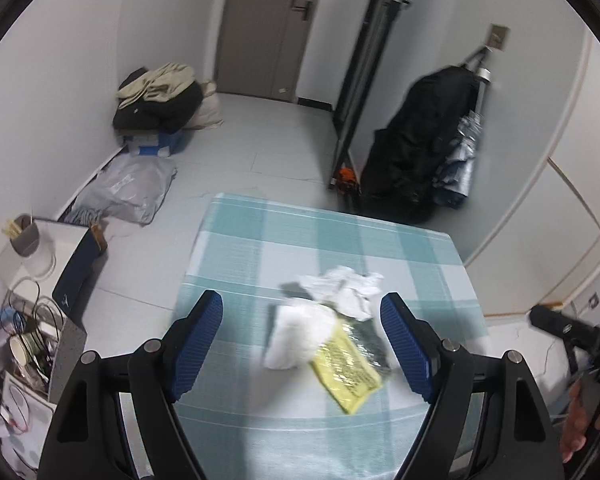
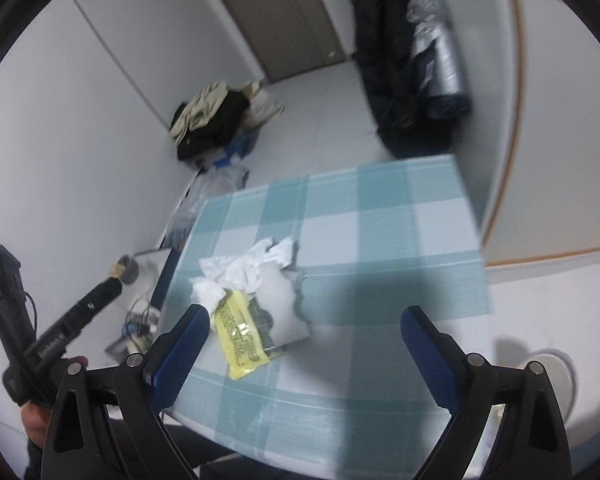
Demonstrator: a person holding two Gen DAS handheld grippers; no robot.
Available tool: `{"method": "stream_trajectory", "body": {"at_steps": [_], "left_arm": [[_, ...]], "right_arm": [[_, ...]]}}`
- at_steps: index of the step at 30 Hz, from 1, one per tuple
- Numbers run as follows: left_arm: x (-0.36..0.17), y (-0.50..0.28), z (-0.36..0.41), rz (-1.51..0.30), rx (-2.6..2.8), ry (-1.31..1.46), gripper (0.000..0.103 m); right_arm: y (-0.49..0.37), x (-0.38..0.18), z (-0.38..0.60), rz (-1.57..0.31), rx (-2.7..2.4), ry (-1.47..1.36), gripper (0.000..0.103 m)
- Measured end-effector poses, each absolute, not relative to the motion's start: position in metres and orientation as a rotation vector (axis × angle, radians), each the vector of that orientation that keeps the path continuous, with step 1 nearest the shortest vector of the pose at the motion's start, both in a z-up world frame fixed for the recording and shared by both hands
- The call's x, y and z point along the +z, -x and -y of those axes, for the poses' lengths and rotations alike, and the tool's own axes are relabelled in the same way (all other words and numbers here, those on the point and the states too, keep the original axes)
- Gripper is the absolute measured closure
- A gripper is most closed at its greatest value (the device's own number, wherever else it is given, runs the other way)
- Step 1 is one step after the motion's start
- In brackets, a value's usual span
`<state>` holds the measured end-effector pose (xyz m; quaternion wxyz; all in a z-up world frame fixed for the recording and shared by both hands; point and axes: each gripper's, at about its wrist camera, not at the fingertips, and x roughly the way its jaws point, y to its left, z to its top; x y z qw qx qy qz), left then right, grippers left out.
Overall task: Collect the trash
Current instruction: 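Lower the right tool onto a crumpled white tissue and close on it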
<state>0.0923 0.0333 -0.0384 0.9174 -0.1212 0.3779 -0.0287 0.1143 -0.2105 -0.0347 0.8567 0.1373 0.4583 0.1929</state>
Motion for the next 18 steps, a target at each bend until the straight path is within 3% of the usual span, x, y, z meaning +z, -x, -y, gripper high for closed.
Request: {"method": "stream_trajectory", "body": {"at_steps": [18], "left_arm": [[-0.072, -0.116, -0.093, -0.882, -0.042, 0.404, 0.024]], "right_arm": [[-0.191, -0.075, 0.090, -1.025, 0.573, 0.005, 0.006]]}}
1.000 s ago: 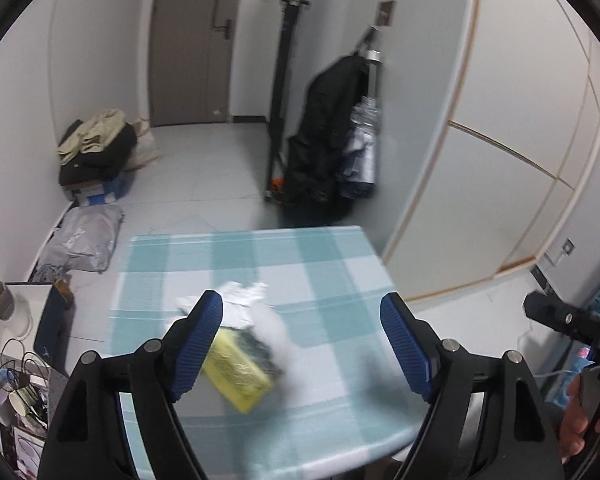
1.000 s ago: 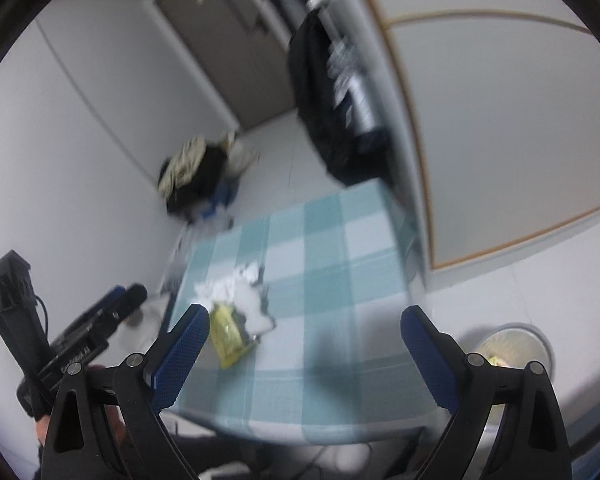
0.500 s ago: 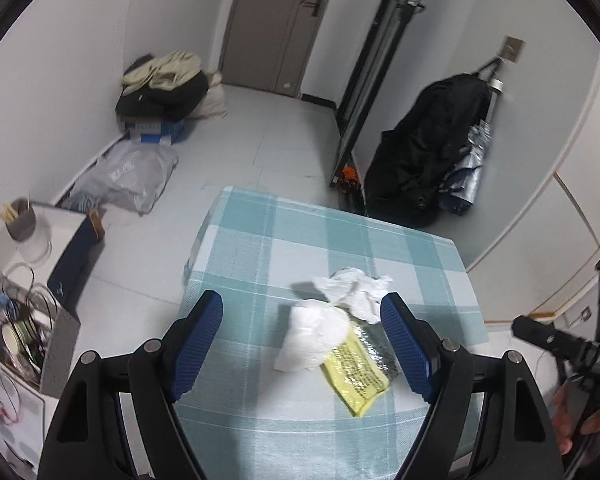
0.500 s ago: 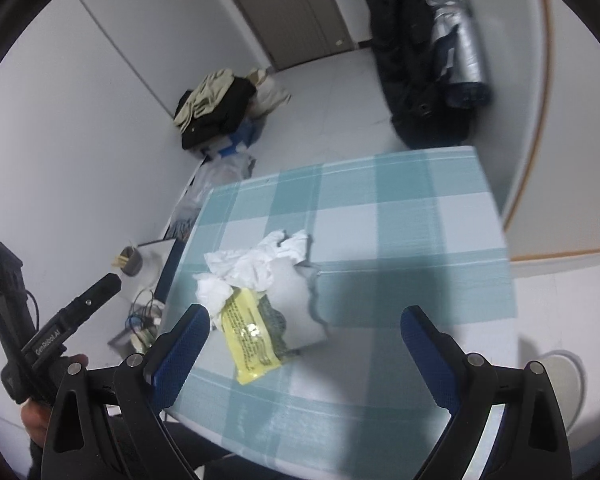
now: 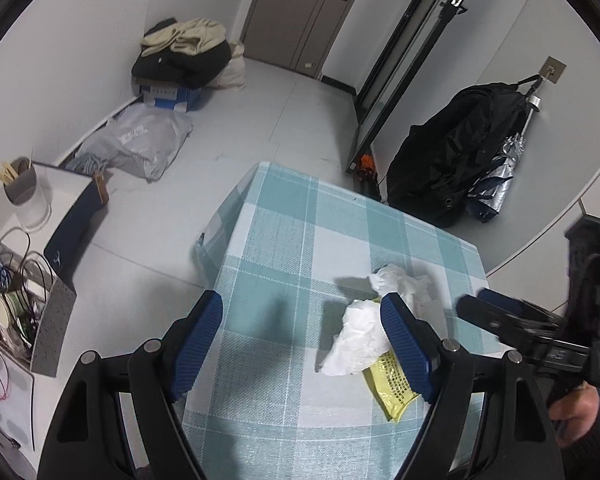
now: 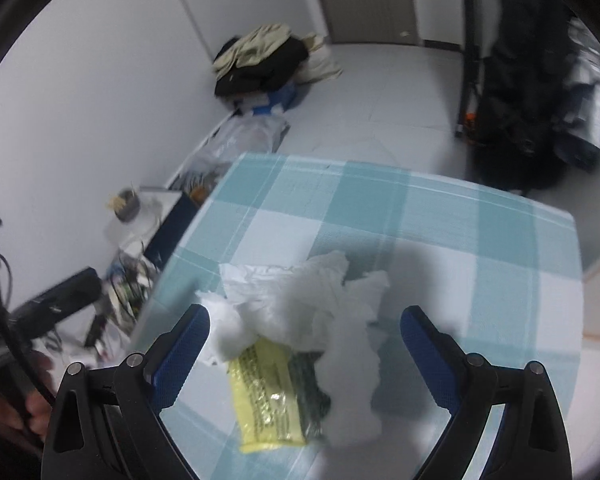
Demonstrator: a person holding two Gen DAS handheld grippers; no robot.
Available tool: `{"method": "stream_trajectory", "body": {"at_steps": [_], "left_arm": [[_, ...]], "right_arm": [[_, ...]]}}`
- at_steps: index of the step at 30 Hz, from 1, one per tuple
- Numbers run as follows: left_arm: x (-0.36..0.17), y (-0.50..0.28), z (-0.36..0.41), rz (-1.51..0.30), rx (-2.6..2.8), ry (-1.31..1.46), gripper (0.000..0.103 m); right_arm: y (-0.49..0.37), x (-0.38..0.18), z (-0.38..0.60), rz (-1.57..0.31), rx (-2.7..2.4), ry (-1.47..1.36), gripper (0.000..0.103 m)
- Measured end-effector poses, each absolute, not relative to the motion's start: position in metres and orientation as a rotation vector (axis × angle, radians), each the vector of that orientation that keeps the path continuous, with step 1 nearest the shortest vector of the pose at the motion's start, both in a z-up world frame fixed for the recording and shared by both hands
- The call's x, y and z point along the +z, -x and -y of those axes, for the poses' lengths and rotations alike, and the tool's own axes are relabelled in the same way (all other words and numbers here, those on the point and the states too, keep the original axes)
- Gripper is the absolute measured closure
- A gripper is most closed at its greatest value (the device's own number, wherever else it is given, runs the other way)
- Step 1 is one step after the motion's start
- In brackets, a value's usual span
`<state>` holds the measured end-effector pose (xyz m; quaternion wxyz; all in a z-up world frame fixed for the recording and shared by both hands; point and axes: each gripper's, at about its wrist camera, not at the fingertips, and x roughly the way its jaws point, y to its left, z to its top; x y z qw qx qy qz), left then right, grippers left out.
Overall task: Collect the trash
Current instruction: 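Lower the right tool onto a crumpled white tissue and close on it, then lift the tissue with the right tool while the left tool grasps another white tissue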
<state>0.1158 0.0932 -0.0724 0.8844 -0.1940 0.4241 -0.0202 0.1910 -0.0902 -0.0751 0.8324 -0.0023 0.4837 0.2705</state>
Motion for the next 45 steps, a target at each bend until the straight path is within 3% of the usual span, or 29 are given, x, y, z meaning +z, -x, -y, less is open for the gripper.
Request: {"method": "stream_trajectory", "body": {"at_steps": [20, 28, 33, 41, 45], "left_arm": [[-0.088, -0.131, -0.104, -0.957, -0.060, 0.496, 0.024], [-0.090, -0.132, -0.103, -0.965, -0.056, 0.486, 0.024], [-0.091, -0.133, -0.102, -0.970, -0.054, 0.482, 0.024], [-0.093, -0.133, -0.102, -0.972, -0.050, 0.466, 0.024], [-0.096, -0.134, -0.099, -0.984, -0.060, 0.473, 0.024]], "right_arm": [[-0.234, -0.122, 0.061, -1.191, 0.595, -0.032, 0.007], [-0.237, -0.124, 0.060, -1.190, 0.547, -0.031, 0.027], [-0.239, -0.123, 0.063, -1.186, 0.543, -0.062, 0.048], [-0.237, -0.114, 0.065, -1.149, 0.559, -0.084, 0.062], [-0.233, -0.106, 0.067, -1.112, 0.568, -0.075, 0.076]]}}
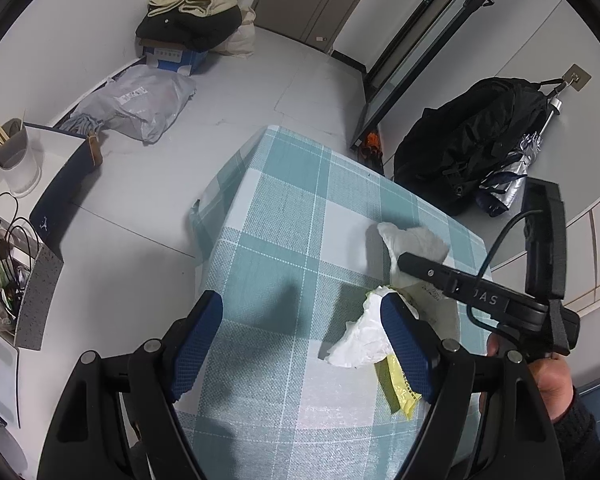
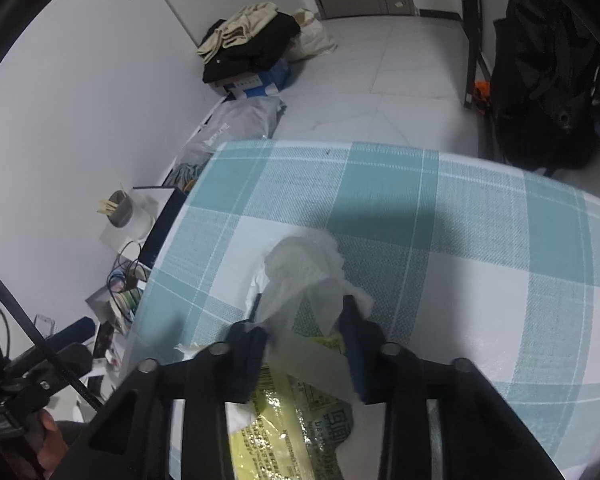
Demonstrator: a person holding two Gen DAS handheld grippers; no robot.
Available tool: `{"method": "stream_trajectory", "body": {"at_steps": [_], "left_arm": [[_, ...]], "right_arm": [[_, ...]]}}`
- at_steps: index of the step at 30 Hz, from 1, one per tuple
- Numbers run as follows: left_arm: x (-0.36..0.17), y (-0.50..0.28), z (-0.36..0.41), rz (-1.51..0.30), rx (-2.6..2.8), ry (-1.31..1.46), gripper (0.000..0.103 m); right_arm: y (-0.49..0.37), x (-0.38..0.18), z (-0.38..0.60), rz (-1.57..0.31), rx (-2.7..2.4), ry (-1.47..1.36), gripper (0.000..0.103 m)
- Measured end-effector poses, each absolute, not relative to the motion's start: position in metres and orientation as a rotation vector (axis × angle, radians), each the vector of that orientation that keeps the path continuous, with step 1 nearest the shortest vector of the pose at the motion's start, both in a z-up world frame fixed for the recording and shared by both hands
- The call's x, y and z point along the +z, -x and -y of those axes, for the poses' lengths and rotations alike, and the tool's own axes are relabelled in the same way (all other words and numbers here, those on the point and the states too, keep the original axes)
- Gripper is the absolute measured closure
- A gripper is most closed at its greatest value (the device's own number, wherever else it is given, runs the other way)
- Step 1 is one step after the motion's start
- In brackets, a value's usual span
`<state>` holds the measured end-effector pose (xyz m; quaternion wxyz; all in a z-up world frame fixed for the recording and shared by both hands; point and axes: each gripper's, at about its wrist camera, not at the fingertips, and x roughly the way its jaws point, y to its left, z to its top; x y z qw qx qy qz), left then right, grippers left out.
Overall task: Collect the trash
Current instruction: 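Lift the tissue with the right tool while the left tool grasps another white tissue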
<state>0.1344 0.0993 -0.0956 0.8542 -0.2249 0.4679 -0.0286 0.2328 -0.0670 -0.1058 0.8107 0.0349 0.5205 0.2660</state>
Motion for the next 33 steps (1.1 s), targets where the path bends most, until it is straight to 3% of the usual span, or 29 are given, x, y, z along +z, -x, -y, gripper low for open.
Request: {"method": "stream_trajectory", "body": {"at_steps": [5, 8, 33], "left_arm": [[-0.100, -0.137, -0.093, -1.009, -0.097, 0.484, 0.024], [-0.102, -0.139, -0.086, -1.016, -0.115, 0.465, 0.024], [-0.134, -0.160, -0.048, -1.133, -0.199, 0.474, 0.025]], "right_arm": [[-0.233, -0.104, 0.075, -1.110, 0.577, -0.093, 0.097], [-0.234, -0.100, 0.083, -1.097, 0.574, -0.114, 0.100], [-0.233, -0.070, 0.142, -0.980, 0.560, -0.180, 0.101]]}}
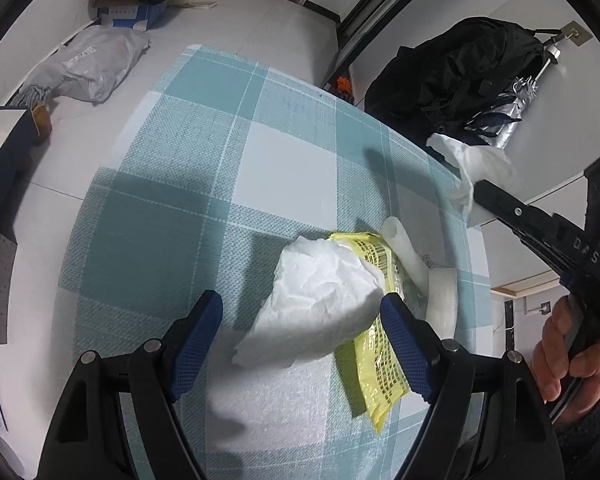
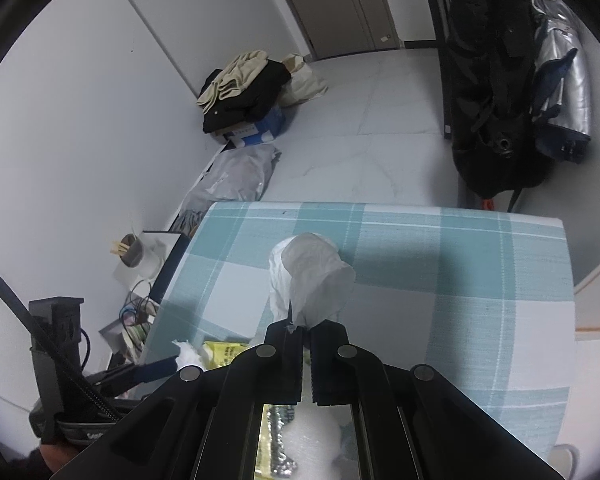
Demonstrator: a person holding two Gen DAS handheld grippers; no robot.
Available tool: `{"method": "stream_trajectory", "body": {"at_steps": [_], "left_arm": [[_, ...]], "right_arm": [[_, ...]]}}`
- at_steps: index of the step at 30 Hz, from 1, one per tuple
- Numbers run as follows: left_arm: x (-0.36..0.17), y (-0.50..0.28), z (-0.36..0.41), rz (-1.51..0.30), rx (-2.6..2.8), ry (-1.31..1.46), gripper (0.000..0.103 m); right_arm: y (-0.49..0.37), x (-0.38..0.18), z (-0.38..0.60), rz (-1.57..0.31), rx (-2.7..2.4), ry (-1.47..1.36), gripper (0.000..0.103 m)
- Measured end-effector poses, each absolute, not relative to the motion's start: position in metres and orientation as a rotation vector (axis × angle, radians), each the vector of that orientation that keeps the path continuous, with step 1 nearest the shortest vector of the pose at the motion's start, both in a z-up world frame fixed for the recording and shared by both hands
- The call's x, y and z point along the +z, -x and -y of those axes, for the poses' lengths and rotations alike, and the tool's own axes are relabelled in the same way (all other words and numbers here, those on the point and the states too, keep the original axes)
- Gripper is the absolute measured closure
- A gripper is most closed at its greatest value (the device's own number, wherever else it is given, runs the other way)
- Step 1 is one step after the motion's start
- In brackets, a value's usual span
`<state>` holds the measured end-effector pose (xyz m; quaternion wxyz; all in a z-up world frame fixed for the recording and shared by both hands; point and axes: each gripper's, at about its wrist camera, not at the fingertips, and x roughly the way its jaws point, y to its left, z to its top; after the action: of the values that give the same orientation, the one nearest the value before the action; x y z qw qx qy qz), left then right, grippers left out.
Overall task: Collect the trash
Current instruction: 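Lift the tissue with the right tool while the left tool grasps another white tissue, then raise both held tissues and turn both tools toward the white bin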
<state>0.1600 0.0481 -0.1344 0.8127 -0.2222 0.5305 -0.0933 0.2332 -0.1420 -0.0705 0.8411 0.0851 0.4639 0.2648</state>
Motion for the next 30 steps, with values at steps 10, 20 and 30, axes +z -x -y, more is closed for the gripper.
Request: {"method": "stream_trajectory", "body": {"at_steps": [10, 20, 30], "left_arm": [[-0.137, -0.162, -0.039, -1.145, -0.229, 0.434, 0.066], [-0.129, -0.157, -0.045, -1.147, -0.226, 0.453, 0.090], [-0.104, -0.138, -0.044, -1.090, -0.243, 0.429, 0.092]], "right_arm": [[-0.229, -0.067, 0.157, -0.972, 0.555, -0.187, 0.101], [-0.223, -0.063, 0.160, -0.963, 0.543, -0.171, 0.101], [-0.190, -0.046, 0.159, -0.919, 0.529, -0.156, 0.101]]}}
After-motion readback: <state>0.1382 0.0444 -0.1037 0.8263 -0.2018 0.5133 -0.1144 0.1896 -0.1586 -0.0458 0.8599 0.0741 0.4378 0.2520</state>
